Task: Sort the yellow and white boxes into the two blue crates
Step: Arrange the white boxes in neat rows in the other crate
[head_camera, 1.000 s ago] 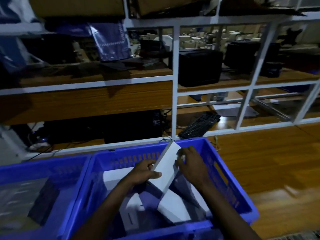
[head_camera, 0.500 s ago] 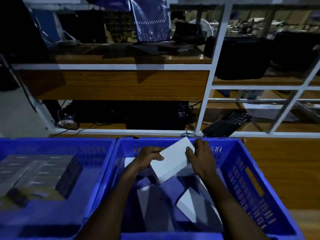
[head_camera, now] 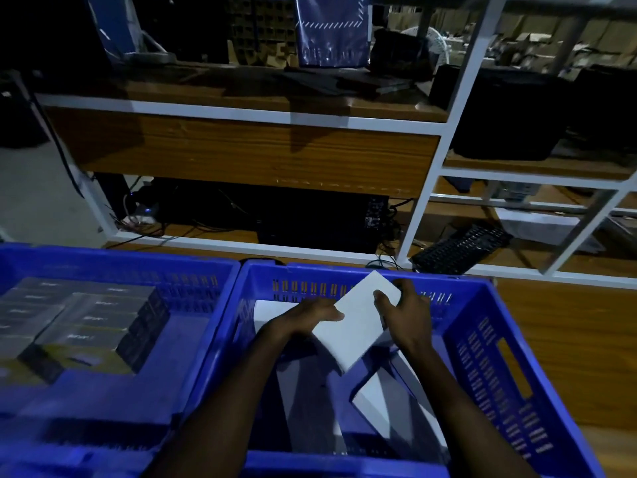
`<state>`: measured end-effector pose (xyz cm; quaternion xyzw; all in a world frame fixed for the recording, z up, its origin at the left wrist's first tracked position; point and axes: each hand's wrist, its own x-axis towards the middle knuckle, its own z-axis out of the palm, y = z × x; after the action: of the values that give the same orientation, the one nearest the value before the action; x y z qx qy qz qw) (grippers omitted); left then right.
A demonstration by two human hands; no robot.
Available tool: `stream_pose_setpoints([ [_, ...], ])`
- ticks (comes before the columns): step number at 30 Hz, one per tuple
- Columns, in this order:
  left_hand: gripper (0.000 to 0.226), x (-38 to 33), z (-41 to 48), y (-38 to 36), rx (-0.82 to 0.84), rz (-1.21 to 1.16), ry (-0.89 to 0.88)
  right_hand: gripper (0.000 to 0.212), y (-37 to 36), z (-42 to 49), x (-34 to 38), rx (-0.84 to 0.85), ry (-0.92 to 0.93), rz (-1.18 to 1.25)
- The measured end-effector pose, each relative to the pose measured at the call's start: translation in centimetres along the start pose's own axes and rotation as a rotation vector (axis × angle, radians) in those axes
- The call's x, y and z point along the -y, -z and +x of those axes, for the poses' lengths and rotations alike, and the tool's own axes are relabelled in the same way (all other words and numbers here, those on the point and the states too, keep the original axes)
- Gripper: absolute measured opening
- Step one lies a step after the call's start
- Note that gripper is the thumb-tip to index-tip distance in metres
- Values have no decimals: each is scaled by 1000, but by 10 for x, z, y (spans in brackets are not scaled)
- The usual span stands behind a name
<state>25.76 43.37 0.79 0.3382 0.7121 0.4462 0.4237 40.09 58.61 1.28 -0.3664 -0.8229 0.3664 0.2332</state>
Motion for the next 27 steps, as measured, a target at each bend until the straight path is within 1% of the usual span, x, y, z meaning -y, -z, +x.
stream_pose_setpoints([
  [2, 46, -1, -3, -6, 49, 65, -3, 48, -2, -4, 4, 1, 47, -9],
  [4, 57, 0, -5, -10, 52, 77, -5, 53, -4, -8, 8, 20, 121, 54],
  [5, 58, 1, -6, -10, 14, 74, -22, 60, -5, -8, 8, 25, 127, 123],
  [6, 59, 0, -7, -10, -39, 77, -42, 71, -5, -10, 10, 39, 105, 194],
  [7, 57, -1, -9, -9, -96, 72, -56, 84, -5, -11, 10, 60, 70, 265],
  [8, 50, -4, -11, -8, -150, 50, -85, 96, -6, -12, 9, 92, 26, 305],
  [9, 38, -6, -14, -9, -196, 25, -122, 104, -6, -14, 9, 124, -6, 319],
  [10, 26, -8, -16, -8, -221, 8, -147, 106, -6, -15, 9, 171, -32, 326],
  [11, 22, -6, -16, -9, -243, -8, -177, 102, -7, -16, 9, 241, -52, 326],
  [12, 23, -3, -17, -9, -266, -11, -194, 94, -7, -17, 10, 343, -74, 324],
  [14, 37, 3, -16, -11, -313, 2, -235, 77, -5, -20, 16, 575, -101, 325],
  [15, 44, 6, -16, -12, -333, 8, -248, 71, -4, -21, 17, 662, -101, 333],
  [17, 49, 10, -15, -14, -362, 12, -265, 61, -3, -21, 16, 749, -100, 350],
  [19, 52, 15, -12, -12, -411, -10, -276, 59, -1, -18, 11, 763, -93, 328],
  [21, 61, 14, -15, -7, -512, -72, -293, 62, 1, -15, 8, 743, -78, 279],
  [23, 65, 6, -21, -2, -597, -82, -313, 58, 2, -16, 4, 713, -74, 253],
  [25, 63, 0, -26, 4, -624, -23, -330, 53, 4, -16, 3, 684, -52, 218],
  [27, 64, -6, -30, 9, -565, 146, -273, 51, 6, -14, 2, 637, -24, 159],
])
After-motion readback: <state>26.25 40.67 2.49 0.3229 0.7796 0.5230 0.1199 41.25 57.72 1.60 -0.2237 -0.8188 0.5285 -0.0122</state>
